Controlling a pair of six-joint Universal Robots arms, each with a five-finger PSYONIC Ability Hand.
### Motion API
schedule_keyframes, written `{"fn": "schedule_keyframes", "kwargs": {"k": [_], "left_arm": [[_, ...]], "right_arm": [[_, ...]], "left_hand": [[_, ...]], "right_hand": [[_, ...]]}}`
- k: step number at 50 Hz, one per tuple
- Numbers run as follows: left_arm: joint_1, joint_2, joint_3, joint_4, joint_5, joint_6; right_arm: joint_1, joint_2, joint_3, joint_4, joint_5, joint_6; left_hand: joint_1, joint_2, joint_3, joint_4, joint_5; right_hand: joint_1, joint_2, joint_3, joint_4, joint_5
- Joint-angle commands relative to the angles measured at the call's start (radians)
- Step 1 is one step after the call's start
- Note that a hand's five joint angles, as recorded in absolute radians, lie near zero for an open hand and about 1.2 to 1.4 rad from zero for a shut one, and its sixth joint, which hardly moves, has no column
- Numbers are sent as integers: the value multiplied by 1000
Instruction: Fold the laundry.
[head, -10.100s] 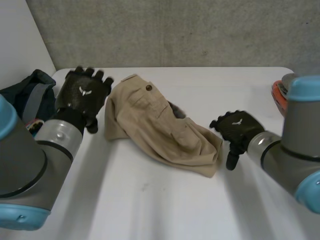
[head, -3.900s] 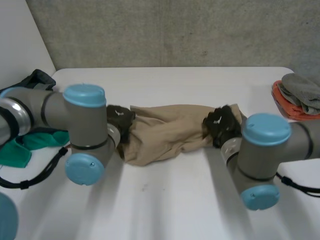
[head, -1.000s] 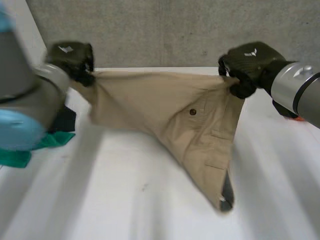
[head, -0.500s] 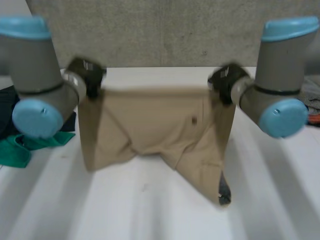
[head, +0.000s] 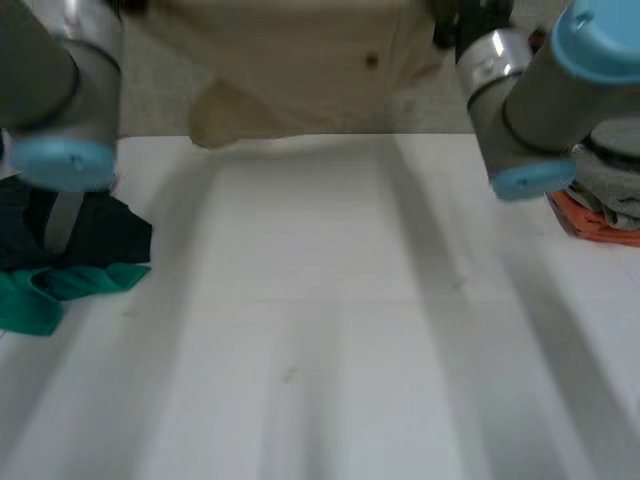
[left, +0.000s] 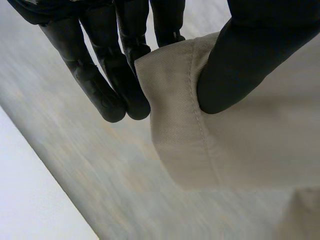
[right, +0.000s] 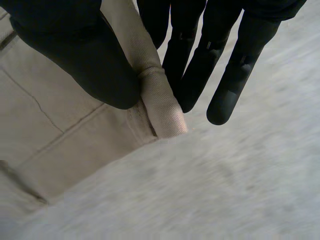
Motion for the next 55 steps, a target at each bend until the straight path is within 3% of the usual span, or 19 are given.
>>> {"fn": "schedule_keyframes", "kwargs": {"k": [1,7,14,17,24,30,35,41,45,50,55], "left_arm": [[-32,-37,-285,2,-62,13],[-111,-77,-442,-12,-41,73],[-161,-20,-593,-96,-40,160],[-171,50,-654,-183,-60,197],[-203,196,-797,-528,-88,285],[-287,277,-866,-745,-2,265],[-330,279,-818,-814,33,251],[-303,195,-662,-782,-22,295],[-241,92,-500,-615,-65,369],[-177,-80,-253,-321,-10,450],[-180,-252,-35,-173,55,496]], "right_arm": [[-7,56,215,70,-66,8],[-29,75,387,133,-54,-58],[-56,-64,614,267,-28,-85],[-59,-167,718,368,-34,-94],[-59,-376,894,664,-56,-183],[-70,-466,999,944,-68,-340],[-85,-480,1011,1006,-76,-376],[-95,-434,968,875,-56,-292],[-108,-399,906,737,-22,-180],[-121,-326,835,502,77,-48],[-125,-246,797,278,185,-80]], "left_hand": [[248,200,208,197,225],[248,200,208,197,225],[248,200,208,197,225],[248,200,208,197,225],[248,200,208,197,225],[248,200,208,197,225],[248,200,208,197,225],[248,200,208,197,225],[248,200,208,197,225],[248,200,208,197,225],[248,200,208,197,225]], "right_hand": [[302,223,200,198,209],[302,223,200,198,209],[302,223,200,198,209],[302,223,200,198,209],[302,223,200,198,209],[302,223,200,198,209],[302,223,200,198,209],[302,223,200,198,209],[302,223,200,198,209],[302,223,200,198,209],[302,223,200,198,209]]}}
